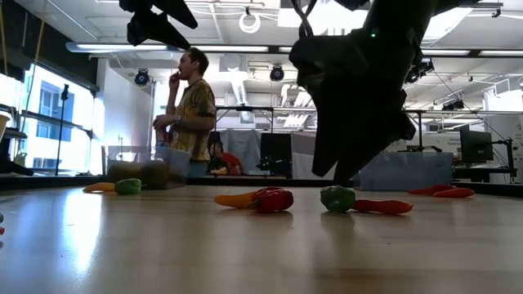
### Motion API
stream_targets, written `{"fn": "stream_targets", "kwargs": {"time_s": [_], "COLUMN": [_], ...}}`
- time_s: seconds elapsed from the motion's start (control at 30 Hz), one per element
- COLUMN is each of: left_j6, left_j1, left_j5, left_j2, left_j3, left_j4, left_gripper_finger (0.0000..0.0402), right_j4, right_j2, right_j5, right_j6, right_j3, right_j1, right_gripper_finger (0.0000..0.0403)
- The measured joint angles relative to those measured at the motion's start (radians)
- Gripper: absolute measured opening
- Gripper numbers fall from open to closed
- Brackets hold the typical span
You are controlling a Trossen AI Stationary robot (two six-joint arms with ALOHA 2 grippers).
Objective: Sort produce into baskets
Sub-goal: Put the center green bell pepper into the yellow bin
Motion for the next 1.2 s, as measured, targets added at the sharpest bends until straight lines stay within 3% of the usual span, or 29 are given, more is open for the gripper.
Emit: {"fn": "stream_targets", "kwargs": {"time_s": [0.5, 0.63, 0.83, 1.03, 1.2], "left_j6": [-0.001, -0.001, 0.05, 0.051, 0.029], "left_j1": [0.001, 0.001, 0.003, 0.016, 0.016], "left_j5": [0.001, 0.0, 0.009, 0.01, 0.01], "left_j2": [0.0, 0.0, -0.017, -0.089, -0.175], "left_j3": [0.0, 0.0, 0.0, 0.028, 0.048], "left_j4": [0.002, 0.003, 0.005, -0.003, 0.007], "left_gripper_finger": [0.0213, 0.0213, 0.0213, 0.0213, 0.0213], "right_j4": [0.024, 0.024, 0.025, 0.049, 0.302], "right_j2": [0.042, 0.042, 0.019, -0.046, -0.078], "right_j5": [-0.015, -0.013, -0.012, 0.001, -0.006], "right_j6": [0.009, -0.003, -0.106, -0.216, -0.353], "right_j3": [0.0, 0.0, 0.0, -0.001, -0.001], "right_j1": [0.01, 0.009, 0.008, -0.013, -0.04], "right_gripper_finger": [0.017, 0.0127, 0.0013, 0.0008, 0.0005]}}
